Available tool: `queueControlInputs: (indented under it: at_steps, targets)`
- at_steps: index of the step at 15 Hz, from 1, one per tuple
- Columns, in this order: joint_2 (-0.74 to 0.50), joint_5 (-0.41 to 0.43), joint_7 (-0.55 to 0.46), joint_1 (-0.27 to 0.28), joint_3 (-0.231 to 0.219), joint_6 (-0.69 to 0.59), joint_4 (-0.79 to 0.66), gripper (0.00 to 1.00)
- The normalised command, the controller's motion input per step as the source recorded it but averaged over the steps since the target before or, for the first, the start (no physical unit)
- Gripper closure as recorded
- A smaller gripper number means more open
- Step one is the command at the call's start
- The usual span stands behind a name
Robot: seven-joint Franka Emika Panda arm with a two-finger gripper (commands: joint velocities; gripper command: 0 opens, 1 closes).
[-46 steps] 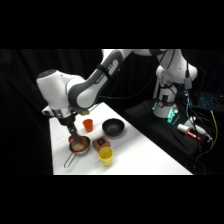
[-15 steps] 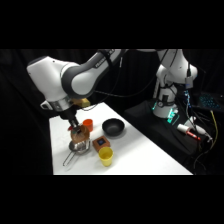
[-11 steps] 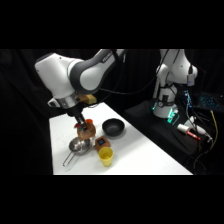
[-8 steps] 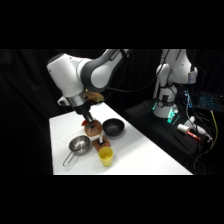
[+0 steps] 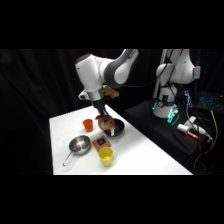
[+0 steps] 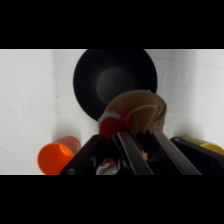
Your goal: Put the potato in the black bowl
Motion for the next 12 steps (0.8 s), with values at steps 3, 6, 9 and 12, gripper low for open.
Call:
queueControlInputs:
  at_steps: [3,6,9,12]
  targets:
    - [-0.58,-0.198,0.17,-0.064,-0.074,0.55,-0.75,0.94]
    - [-0.3,-0.087,0.07,-0.104,-0.054,0.52,-0.47,0.94]
    - [-0.05,-0.005,-0.01,-0.08,-0.018,0.43,-0.21,0.93]
    - [0.13,0.091,-0.08,-0.069,-0.002,0.36,-0.02,0.53]
